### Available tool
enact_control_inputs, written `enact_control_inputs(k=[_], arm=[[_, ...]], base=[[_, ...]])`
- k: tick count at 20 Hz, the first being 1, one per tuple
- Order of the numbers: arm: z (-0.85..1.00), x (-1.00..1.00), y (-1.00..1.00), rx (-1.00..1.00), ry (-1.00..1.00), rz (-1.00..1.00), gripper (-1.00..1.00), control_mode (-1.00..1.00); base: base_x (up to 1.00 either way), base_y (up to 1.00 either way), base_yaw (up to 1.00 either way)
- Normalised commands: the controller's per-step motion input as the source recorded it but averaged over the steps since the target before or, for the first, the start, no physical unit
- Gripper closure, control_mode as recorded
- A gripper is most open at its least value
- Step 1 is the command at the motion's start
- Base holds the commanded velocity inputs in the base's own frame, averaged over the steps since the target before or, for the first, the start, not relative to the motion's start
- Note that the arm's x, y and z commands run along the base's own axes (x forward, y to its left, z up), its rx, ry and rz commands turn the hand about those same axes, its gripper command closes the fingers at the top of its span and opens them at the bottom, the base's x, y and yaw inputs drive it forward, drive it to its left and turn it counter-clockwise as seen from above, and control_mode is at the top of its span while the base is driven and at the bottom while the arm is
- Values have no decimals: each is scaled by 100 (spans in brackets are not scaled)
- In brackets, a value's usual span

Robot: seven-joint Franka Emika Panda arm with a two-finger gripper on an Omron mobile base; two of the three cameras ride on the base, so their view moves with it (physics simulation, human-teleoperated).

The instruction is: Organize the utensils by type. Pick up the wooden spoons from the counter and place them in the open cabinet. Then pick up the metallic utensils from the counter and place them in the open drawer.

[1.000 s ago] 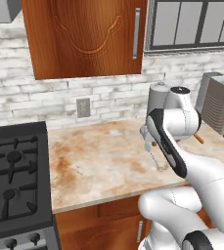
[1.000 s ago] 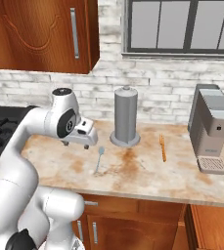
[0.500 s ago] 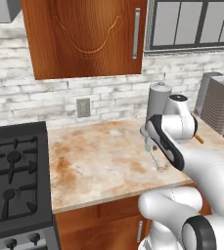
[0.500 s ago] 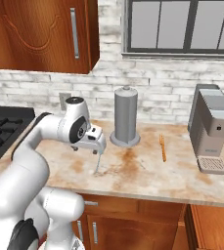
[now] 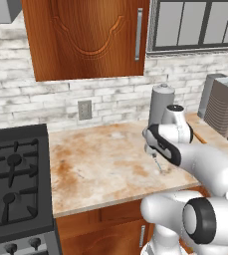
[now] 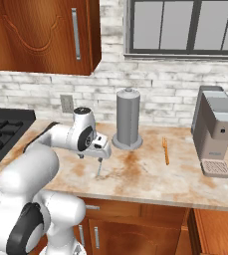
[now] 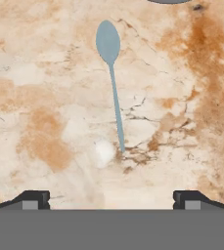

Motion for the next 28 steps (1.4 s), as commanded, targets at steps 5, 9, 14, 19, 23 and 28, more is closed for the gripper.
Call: enact_control_inputs(k=[5,9,14,19,23,28], arm=[[-36,36,-6,0,1,0,-100,-100],[-39,39,0,0,1,0,-100,-100],[-28,31,0,0,0,0,-100,-100],[-15,16,0,0,0,0,-100,-100],[-9,22,0,0,0,0,-100,-100],[-12,23,0,0,0,0,-100,-100]], base=[[0,0,0],[0,0,0],[0,0,0],[0,0,0],[0,0,0],[0,0,0]])
